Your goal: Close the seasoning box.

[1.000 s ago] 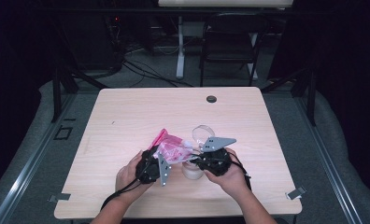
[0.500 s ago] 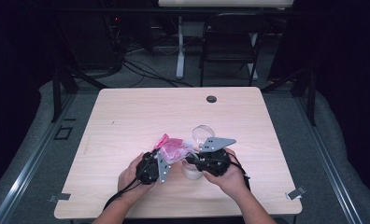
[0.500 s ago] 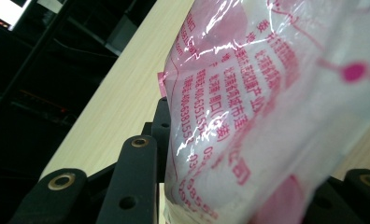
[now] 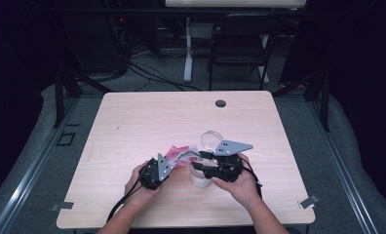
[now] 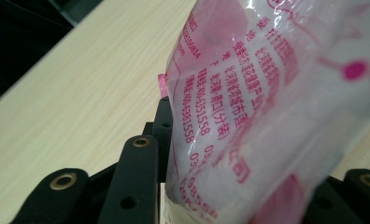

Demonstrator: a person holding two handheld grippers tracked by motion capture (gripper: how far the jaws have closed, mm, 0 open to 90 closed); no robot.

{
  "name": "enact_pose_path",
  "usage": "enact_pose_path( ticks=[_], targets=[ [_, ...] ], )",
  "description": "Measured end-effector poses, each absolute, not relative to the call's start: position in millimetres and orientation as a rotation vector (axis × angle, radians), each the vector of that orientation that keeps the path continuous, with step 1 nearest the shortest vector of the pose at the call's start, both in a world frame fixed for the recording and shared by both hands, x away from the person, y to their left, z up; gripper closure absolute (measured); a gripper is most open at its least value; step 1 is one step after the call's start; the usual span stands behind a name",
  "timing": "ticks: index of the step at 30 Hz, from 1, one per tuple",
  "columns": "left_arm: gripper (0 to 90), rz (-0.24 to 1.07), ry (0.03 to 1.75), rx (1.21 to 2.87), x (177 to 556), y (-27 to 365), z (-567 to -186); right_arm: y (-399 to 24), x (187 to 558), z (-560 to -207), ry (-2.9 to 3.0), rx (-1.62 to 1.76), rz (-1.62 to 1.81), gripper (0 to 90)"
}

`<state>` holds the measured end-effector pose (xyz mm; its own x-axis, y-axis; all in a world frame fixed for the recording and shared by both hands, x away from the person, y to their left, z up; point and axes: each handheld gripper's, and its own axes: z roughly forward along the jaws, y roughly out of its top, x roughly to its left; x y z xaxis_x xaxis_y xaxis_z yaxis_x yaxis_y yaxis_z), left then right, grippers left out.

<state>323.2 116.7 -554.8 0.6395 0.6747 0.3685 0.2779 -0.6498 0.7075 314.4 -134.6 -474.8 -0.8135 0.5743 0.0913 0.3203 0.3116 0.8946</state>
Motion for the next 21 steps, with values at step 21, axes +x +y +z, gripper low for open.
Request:
enact_pose_path(
  ticks=[21],
  targets=[
    [71.0, 0.508, 0.970, 2.077, 344, 142, -559, -137, 315, -475, 2.298, 0.799, 1.495, 51.7]
  ],
)
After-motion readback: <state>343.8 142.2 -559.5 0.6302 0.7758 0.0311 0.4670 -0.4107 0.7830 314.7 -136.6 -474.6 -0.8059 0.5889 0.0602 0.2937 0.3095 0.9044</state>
